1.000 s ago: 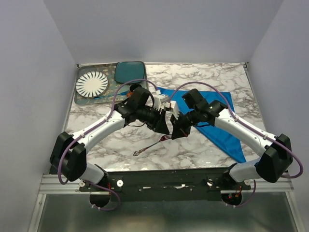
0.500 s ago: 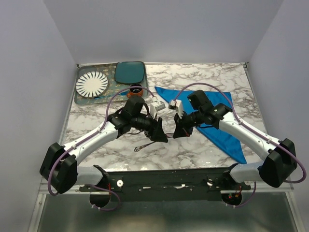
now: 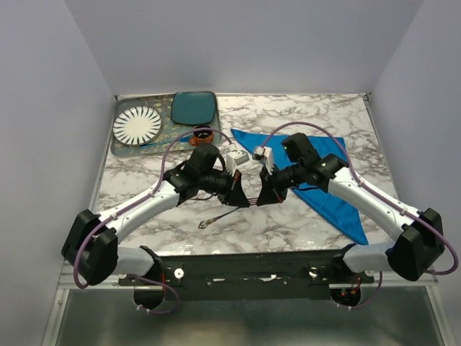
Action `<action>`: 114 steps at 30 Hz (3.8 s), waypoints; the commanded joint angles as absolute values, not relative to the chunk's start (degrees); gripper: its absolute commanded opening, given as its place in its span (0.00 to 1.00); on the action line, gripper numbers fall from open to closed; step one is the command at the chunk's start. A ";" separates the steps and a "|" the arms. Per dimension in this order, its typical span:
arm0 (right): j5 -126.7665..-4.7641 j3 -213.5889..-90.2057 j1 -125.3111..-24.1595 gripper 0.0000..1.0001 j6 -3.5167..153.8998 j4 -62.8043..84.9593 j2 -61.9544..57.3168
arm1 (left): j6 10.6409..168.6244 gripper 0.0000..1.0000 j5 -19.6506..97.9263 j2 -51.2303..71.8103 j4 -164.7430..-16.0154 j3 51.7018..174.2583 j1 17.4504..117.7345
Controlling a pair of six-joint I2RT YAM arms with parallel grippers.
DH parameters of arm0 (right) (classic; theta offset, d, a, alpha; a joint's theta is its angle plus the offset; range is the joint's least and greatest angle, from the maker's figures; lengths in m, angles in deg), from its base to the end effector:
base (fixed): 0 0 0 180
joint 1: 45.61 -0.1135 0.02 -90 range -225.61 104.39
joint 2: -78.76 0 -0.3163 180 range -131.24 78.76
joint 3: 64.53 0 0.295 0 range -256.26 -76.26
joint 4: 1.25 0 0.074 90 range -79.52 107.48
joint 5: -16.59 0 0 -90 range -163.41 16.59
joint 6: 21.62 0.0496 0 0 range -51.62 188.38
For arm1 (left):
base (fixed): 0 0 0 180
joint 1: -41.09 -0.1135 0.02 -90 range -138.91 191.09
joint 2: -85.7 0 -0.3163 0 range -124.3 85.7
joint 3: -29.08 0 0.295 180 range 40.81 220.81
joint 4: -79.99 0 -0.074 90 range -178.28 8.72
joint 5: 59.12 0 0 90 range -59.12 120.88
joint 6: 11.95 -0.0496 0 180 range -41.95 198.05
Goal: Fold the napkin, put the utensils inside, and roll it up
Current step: Pass the utensil from the right arm to the left, then pass the utensil from the left arm to the right, then place the utensil onto the napkin
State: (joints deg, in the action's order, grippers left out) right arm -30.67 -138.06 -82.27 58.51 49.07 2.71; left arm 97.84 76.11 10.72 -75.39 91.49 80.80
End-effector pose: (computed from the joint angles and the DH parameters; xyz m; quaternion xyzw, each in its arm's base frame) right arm 0.2247 0.2092 0.3195 -0.4553 0.7651 0.4047 0.2086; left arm 0.2181 -0.2269 0.2889 0.3114 0.7848 -0.5027 0.1855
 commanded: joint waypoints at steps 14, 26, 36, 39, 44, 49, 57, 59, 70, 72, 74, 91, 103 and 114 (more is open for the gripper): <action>-63.39 -124.17 -85.50 1.00 108.35 22.74 21.01 | 125.15 0.00 31.33 23.91 -96.08 84.76 81.78; -72.70 -126.09 -97.99 0.75 112.15 6.00 10.83 | 126.83 0.00 8.73 25.49 -102.52 82.47 88.73; -77.19 -132.51 -100.28 0.41 107.76 11.79 4.68 | 125.87 0.00 4.16 27.16 -99.53 81.42 89.96; -76.05 -135.93 -100.36 0.34 106.61 15.22 2.48 | 125.34 0.00 3.37 27.69 -99.00 81.07 89.96; -75.34 -137.43 -100.36 0.28 105.56 16.02 0.98 | 124.90 0.00 2.67 29.27 -98.47 80.54 89.87; -74.64 -138.14 -100.36 0.09 105.91 17.60 0.10 | 125.07 0.00 1.96 29.53 -98.30 80.54 89.87; -74.11 -138.49 -100.45 0.01 103.54 19.80 0.45 | 124.90 0.00 1.87 28.04 -97.77 81.59 89.87; -74.20 -138.23 -100.37 0.01 102.40 20.15 0.63 | 123.76 0.00 1.79 27.34 -95.33 82.47 89.87; -70.37 -134.01 -81.23 0.01 73.07 32.80 1.95 | 119.90 0.86 4.93 31.98 -74.04 90.12 82.94; -67.88 -134.27 -75.42 0.01 61.64 35.25 0.20 | 118.93 0.86 11.17 33.31 -74.83 88.55 79.77; -71.03 -136.11 -71.39 0.01 55.50 38.93 -4.52 | 118.84 0.85 16.25 34.54 -75.53 87.66 77.84; -65.23 -142.19 -65.73 0.01 39.90 45.55 -20.99 | 109.52 0.84 22.88 33.31 -75.79 87.39 75.55; -66.02 -140.69 -64.77 0.01 41.04 42.48 -24.42 | 109.61 0.85 22.79 32.79 -76.50 86.69 75.63; -67.25 -139.55 -64.68 0.02 42.18 41.68 -22.41 | 110.40 0.85 24.37 32.35 -77.29 86.16 75.72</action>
